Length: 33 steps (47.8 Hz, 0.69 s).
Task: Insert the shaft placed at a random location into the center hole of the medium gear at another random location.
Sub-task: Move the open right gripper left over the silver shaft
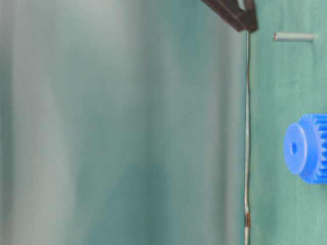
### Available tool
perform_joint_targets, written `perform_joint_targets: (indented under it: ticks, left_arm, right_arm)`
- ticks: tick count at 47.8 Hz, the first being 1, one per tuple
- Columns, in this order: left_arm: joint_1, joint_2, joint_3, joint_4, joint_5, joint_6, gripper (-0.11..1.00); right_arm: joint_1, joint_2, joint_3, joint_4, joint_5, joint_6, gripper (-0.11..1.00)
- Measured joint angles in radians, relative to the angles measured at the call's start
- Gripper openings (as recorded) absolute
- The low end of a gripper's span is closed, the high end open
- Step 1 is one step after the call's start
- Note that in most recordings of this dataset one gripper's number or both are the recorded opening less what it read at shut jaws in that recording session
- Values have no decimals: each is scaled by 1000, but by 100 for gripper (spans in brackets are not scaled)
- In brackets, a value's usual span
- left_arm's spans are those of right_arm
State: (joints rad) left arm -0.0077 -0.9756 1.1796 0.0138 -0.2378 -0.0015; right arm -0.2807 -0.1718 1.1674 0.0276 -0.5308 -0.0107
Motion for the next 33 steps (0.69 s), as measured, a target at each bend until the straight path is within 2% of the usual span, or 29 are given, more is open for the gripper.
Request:
perform_joint_targets:
  ticks: [15,24,29,33]
  left_arm:
    - [0,0,-2,0,11,0,0]
    - [0,0,-2,0,12,-2,0]
    - [0,0,0,0,18,-2,0]
    - [2,0,0,0,18,-2,0]
  right_arm:
    - [-6,166,-43,15,-61,0,85]
    - [-6,183,-54,15,-64,-2,83]
    - [-6,183,-54,15,-64,0,78]
    - [-6,184,-54,17,-64,0,69]
